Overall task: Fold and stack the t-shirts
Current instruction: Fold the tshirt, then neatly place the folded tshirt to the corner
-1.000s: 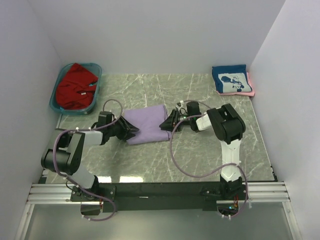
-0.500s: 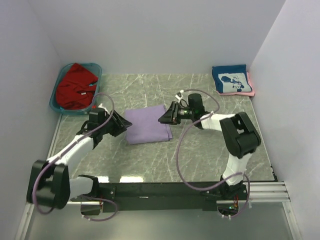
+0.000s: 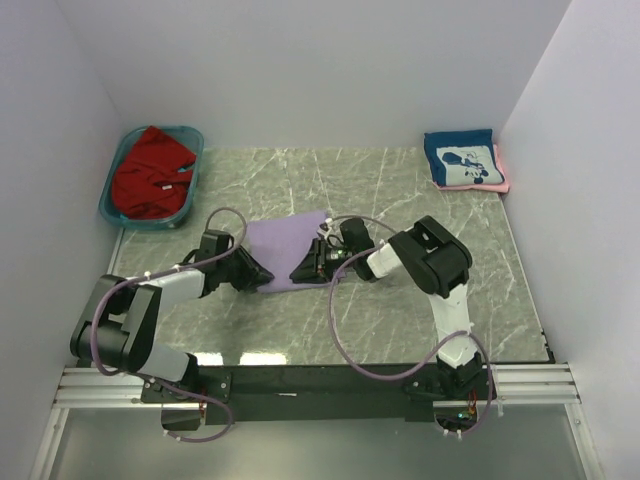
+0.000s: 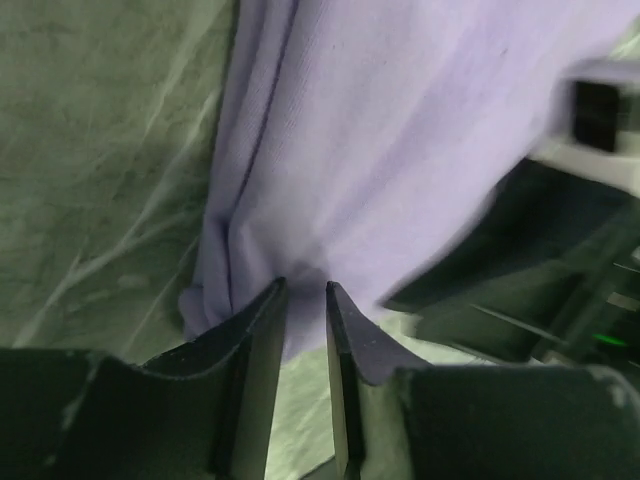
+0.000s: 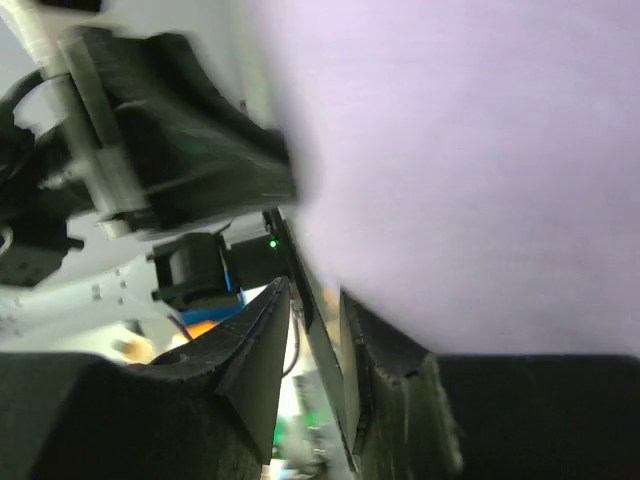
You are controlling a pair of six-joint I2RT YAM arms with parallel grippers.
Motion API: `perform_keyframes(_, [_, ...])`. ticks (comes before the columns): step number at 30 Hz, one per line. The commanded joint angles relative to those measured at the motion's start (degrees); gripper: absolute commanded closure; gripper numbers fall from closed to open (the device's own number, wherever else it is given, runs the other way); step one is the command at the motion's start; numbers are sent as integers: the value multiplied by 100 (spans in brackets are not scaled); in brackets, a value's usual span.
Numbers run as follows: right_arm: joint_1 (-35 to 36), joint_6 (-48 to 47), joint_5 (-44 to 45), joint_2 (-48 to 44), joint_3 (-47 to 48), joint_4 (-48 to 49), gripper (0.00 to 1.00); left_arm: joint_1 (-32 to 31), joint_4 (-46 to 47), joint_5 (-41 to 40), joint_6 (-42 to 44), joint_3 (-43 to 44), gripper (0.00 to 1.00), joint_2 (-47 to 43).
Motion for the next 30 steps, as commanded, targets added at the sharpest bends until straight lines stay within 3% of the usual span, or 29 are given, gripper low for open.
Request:
perform_keyframes(1, [-200,428,112,330,-232,515,66,207,-83,-16,-194,-292,69,180])
perform_keyframes(9, [-517,-212,182,-177,-496,-327,66,814,-969,-173,16,-460,68,-424])
perform_keyframes(15, [-491,-1012,183,-741,-224,-1242,66,771,-1620,-481,568,-275,54,-1549])
perform_keyframes(20, [-438,-1084,148,-654,-214,-1182,66,735,-2289,-569,912,-56,36,-1910])
perform_keyframes(24, [-429,-935,86,-540,-232,-901,66,700,-2071,-148,913,-196,35,-1946])
perform_keyframes(30, [-429,-970,51,-487,-223,-891,66,630,-981,406,711,-398,43,-1437])
